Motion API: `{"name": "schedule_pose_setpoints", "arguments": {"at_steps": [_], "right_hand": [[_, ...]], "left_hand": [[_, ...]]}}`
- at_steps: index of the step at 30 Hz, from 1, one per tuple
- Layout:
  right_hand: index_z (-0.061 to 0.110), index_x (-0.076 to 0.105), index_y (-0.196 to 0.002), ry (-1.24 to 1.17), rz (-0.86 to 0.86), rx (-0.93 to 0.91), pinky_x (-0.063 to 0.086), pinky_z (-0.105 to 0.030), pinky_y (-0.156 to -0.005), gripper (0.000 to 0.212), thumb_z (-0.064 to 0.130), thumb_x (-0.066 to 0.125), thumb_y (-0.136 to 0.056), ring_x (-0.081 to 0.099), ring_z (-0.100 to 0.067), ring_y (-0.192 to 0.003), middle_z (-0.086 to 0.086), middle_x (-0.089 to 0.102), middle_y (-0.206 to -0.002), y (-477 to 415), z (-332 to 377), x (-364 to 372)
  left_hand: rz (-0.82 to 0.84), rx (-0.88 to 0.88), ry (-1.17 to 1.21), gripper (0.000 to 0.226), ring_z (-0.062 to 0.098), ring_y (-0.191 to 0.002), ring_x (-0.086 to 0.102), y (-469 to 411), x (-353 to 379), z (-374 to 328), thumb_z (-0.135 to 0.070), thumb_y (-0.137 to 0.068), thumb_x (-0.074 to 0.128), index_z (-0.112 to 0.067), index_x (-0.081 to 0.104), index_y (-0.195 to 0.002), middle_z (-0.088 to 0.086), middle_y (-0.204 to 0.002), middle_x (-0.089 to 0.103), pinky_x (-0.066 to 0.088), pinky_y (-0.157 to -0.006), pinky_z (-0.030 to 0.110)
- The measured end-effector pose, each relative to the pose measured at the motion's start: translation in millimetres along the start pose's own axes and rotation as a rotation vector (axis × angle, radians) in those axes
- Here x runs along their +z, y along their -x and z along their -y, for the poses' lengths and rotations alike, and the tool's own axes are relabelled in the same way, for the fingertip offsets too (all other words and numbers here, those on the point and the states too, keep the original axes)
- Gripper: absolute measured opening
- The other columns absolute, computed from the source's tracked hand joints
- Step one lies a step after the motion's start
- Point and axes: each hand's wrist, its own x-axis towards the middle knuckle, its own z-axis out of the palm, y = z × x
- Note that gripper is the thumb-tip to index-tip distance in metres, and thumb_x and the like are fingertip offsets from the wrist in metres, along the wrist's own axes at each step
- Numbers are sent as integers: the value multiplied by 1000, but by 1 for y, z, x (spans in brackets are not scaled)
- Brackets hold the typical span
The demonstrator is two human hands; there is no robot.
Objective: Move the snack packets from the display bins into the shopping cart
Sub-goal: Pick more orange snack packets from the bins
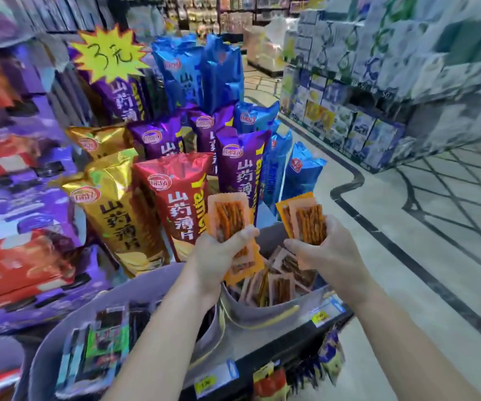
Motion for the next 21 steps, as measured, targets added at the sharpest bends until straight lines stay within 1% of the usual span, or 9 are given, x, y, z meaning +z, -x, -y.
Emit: {"name": "schedule_pose_setpoints", "arguments": {"at_steps": [3, 5, 9, 12, 14, 16, 17, 19, 21], "right_hand": [[24, 61, -101, 17, 37, 24, 54, -16, -60, 38, 27, 90, -77, 68, 1, -75, 3, 71, -90, -19, -16, 2], [26, 61, -101, 17, 66, 54, 51, -15, -59, 40, 31, 91, -76, 67, 3, -75, 6, 71, -89, -33, -28, 3], [25, 64, -98, 15, 130, 82, 51, -14, -59, 39, 37, 92, -74, 69, 0, -73, 6, 73, -85, -60, -55, -2], [22, 69, -97, 23, 224, 119, 58, -27, -70, 34, 35, 91, -75, 71, -6, -74, 5, 76, -84, -79, -74, -5], [19, 71, -93, 9, 326, 154, 59, -33, -72, 29, 30, 92, -76, 72, -11, -73, 4, 77, -82, -91, -83, -5], [14, 72, -91, -20, 474, 169, 60, -36, -72, 22, 21, 90, -80, 73, -16, -72, -1, 78, -81, -101, -88, -5], [13, 73, -91, -26, 546, 169, 60, -34, -70, 19, 16, 89, -81, 73, -16, -71, -1, 78, -80, -106, -92, -5], [11, 74, -94, 22, 667, 166, 58, -29, -68, 18, 12, 88, -82, 74, -11, -72, 2, 78, -81, -113, -99, -2], [9, 77, -100, 129, 754, 147, 60, -27, -74, 22, 15, 88, -82, 74, -9, -78, -4, 80, -92, -116, -106, 2]], "left_hand": [[-53, -71, -22, 35, 33, -95, 78, -20, 8, 12, -26, -89, 82, -8, 76, -119, 14, -108, 80, 64, -86, 53], [-95, -119, -41, 34, 35, -99, 78, -31, 15, 22, -25, -90, 83, -10, 76, -119, 14, -108, 81, 63, -90, 56], [-185, -197, -35, 24, 33, -93, 79, -45, 31, 41, -20, -88, 86, -10, 79, -108, 16, -99, 81, 63, -84, 53], [-227, -250, -61, 22, 35, -97, 78, -53, 43, 57, -19, -87, 88, -10, 80, -105, 19, -101, 80, 64, -84, 54], [-269, -284, -65, 23, 35, -96, 79, -57, 51, 67, -19, -85, 89, -10, 81, -104, 19, -102, 81, 65, -85, 55], [-311, -323, -83, 28, 33, -92, 79, -61, 58, 75, -19, -82, 92, -11, 80, -105, 16, -98, 81, 65, -84, 55], [-336, -332, -100, 31, 31, -91, 79, -63, 60, 80, -20, -80, 94, -11, 80, -106, 15, -98, 82, 66, -83, 53], [-406, -306, -193, 40, 25, -90, 78, -68, 63, 89, -22, -75, 97, -14, 78, -110, 11, -103, 81, 66, -80, 41], [-467, -285, -365, 62, 23, -103, 75, -69, 62, 96, -28, -71, 100, -14, 70, -124, 7, -117, 78, 62, -90, 38]]}}
